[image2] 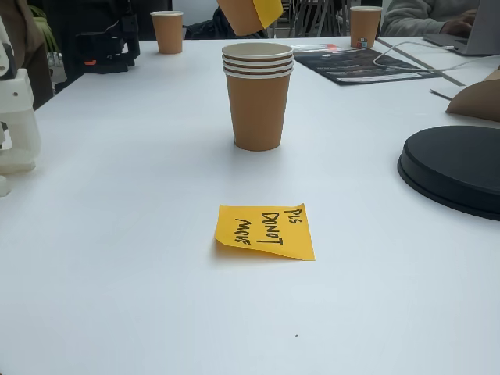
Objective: Pickup cup and make a pile of cup.
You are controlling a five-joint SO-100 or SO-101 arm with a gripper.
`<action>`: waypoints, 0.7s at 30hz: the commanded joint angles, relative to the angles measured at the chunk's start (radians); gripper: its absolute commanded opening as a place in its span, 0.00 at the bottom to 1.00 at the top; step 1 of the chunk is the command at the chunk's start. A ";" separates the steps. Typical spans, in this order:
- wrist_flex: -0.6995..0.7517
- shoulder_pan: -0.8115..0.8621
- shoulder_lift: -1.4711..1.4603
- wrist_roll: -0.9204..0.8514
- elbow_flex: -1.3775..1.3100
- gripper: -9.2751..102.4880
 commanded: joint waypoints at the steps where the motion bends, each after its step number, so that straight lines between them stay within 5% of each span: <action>1: 0.008 0.029 0.003 0.006 -0.020 0.02; 21: 0.011 0.051 -0.020 0.000 -0.015 0.02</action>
